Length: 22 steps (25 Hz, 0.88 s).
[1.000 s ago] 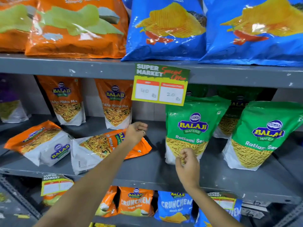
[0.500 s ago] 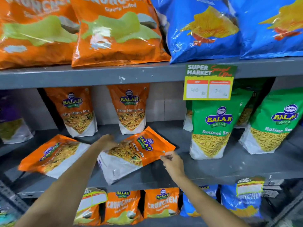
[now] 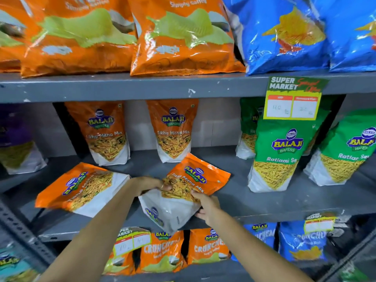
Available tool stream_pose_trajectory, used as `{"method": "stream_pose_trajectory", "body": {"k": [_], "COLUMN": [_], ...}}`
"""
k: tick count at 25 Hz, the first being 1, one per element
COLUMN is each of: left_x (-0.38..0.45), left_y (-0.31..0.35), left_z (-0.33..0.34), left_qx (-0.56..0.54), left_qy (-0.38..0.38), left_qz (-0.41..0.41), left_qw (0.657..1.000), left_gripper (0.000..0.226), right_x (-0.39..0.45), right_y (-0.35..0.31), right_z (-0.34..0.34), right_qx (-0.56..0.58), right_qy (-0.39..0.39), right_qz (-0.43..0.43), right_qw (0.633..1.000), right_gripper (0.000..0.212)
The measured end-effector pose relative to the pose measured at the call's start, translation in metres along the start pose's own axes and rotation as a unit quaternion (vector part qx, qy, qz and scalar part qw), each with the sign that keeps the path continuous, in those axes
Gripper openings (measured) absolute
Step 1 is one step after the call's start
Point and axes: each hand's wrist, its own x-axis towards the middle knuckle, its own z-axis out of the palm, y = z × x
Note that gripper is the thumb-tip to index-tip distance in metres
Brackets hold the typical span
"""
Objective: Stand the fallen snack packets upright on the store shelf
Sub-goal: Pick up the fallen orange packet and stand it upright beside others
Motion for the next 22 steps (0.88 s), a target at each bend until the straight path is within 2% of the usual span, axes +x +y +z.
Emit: {"method": "stream_pose_trajectory", "body": {"k": [2, 3, 6, 9, 14, 18, 20, 22], "left_x": [-0.020, -0.030, -0.051, -0.053, -0.064, -0.065, -0.063, -0.057], "left_y": [0.000, -0.002, -0.005, -0.003, 0.004, 0.008, 0.010, 0.015], "left_z": [0.008, 0.015, 0.038, 0.054, 0.070, 0.071, 0.070, 0.067], "left_qx": [-0.019, -0.036, -0.080, -0.090, -0.134, -0.154, -0.161, -0.118], "left_qy": [-0.061, -0.082, -0.053, -0.029, 0.018, 0.043, 0.082, 0.150], "left_qz": [-0.005, -0.015, -0.014, 0.025, 0.080, 0.120, 0.138, 0.158], "left_qw": [0.998, 0.996, 0.995, 0.995, 0.988, 0.980, 0.974, 0.969], "left_gripper": [0.026, 0.027, 0.022, 0.027, 0.022, 0.016, 0.019, 0.023], "right_x": [-0.001, -0.002, -0.003, -0.006, -0.014, -0.015, -0.013, -0.008], "right_y": [-0.002, -0.005, -0.016, -0.028, -0.051, -0.062, -0.066, -0.072], "right_z": [-0.004, -0.010, -0.029, -0.035, -0.048, -0.045, -0.041, -0.036], "right_qx": [0.016, 0.013, -0.004, -0.032, -0.063, -0.094, -0.099, -0.101], "right_qy": [0.023, 0.032, 0.042, 0.051, 0.003, -0.011, -0.021, -0.024], "right_qz": [0.001, -0.001, -0.024, -0.081, -0.163, -0.210, -0.229, -0.241], "right_qw": [1.000, 0.999, 0.999, 0.995, 0.985, 0.973, 0.968, 0.965], "right_gripper": [0.041, 0.040, 0.035, 0.014, 0.027, 0.023, 0.024, 0.030]}}
